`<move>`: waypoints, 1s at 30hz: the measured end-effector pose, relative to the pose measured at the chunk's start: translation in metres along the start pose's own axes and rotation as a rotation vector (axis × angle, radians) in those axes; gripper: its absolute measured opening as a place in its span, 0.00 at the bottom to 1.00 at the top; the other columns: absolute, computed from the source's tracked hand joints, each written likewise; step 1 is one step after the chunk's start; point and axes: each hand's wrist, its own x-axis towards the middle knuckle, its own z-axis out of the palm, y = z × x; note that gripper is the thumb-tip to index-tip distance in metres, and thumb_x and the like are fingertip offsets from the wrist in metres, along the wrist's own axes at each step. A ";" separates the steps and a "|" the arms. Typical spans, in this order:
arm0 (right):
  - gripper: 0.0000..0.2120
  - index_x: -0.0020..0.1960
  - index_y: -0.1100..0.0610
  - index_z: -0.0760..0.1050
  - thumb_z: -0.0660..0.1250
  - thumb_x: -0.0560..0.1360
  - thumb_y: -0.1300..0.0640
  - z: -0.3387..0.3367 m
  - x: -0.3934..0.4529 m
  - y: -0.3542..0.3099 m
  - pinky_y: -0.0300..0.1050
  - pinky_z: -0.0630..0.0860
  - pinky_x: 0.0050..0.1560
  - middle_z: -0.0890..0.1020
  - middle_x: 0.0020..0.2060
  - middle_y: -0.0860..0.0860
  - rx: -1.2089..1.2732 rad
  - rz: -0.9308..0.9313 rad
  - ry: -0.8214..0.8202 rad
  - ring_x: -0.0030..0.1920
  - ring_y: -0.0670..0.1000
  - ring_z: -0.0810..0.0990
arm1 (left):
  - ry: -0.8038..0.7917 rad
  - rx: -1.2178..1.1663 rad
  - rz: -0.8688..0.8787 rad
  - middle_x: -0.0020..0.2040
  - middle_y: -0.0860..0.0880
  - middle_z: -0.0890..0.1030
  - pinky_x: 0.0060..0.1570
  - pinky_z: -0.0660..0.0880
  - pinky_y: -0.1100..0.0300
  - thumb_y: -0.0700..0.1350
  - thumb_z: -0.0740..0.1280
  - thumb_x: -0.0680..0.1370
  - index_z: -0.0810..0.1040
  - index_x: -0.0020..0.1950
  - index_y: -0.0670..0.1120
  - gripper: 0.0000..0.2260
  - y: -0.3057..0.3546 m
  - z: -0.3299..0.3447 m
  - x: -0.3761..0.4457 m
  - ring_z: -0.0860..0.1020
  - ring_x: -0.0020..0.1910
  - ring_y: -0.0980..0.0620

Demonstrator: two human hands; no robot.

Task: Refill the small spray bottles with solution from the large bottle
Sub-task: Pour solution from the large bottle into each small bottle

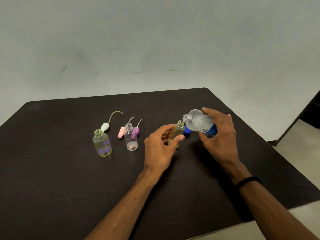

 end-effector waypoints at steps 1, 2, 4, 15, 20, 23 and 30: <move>0.38 0.74 0.57 0.74 0.82 0.67 0.66 0.000 0.000 -0.001 0.71 0.57 0.80 0.80 0.68 0.55 -0.005 0.002 -0.006 0.71 0.58 0.77 | 0.001 0.001 0.003 0.53 0.55 0.87 0.55 0.82 0.62 0.46 0.80 0.73 0.84 0.64 0.48 0.20 0.000 0.000 0.000 0.85 0.52 0.60; 0.38 0.74 0.57 0.74 0.82 0.67 0.66 -0.001 0.000 -0.001 0.71 0.56 0.81 0.80 0.69 0.55 -0.011 0.003 -0.012 0.71 0.58 0.77 | 0.005 -0.001 0.003 0.53 0.55 0.87 0.56 0.82 0.63 0.46 0.80 0.73 0.84 0.64 0.48 0.20 0.000 0.000 0.000 0.85 0.52 0.60; 0.39 0.75 0.56 0.74 0.82 0.67 0.66 -0.001 0.000 -0.001 0.70 0.55 0.81 0.79 0.69 0.55 -0.024 0.001 -0.021 0.72 0.58 0.76 | 0.005 -0.003 0.004 0.53 0.56 0.87 0.56 0.81 0.64 0.46 0.80 0.73 0.83 0.65 0.48 0.20 0.000 0.000 -0.001 0.85 0.52 0.61; 0.40 0.75 0.56 0.73 0.82 0.66 0.67 -0.003 0.002 0.001 0.75 0.53 0.79 0.78 0.70 0.56 -0.066 -0.027 0.014 0.73 0.59 0.75 | -0.020 0.004 0.012 0.53 0.57 0.86 0.55 0.80 0.67 0.46 0.80 0.73 0.83 0.65 0.48 0.21 0.002 0.000 -0.001 0.84 0.52 0.63; 0.40 0.75 0.55 0.73 0.82 0.66 0.68 -0.003 0.001 0.000 0.76 0.53 0.79 0.78 0.70 0.56 -0.078 -0.045 0.022 0.73 0.60 0.74 | -0.032 0.004 0.010 0.54 0.57 0.86 0.56 0.80 0.66 0.46 0.80 0.74 0.83 0.65 0.49 0.20 0.004 -0.001 -0.002 0.84 0.53 0.64; 0.40 0.75 0.54 0.73 0.82 0.66 0.69 -0.002 0.000 0.000 0.75 0.52 0.79 0.78 0.71 0.55 -0.079 -0.050 0.027 0.74 0.59 0.74 | -0.028 -0.001 0.006 0.53 0.58 0.86 0.55 0.80 0.67 0.46 0.80 0.73 0.84 0.64 0.50 0.20 0.002 -0.001 -0.003 0.84 0.52 0.64; 0.41 0.74 0.55 0.74 0.82 0.65 0.70 -0.002 0.002 -0.001 0.75 0.52 0.79 0.78 0.71 0.56 -0.088 -0.058 0.039 0.74 0.60 0.73 | -0.035 -0.005 0.000 0.54 0.57 0.86 0.54 0.78 0.70 0.46 0.80 0.74 0.83 0.65 0.49 0.21 0.002 -0.001 -0.002 0.83 0.53 0.65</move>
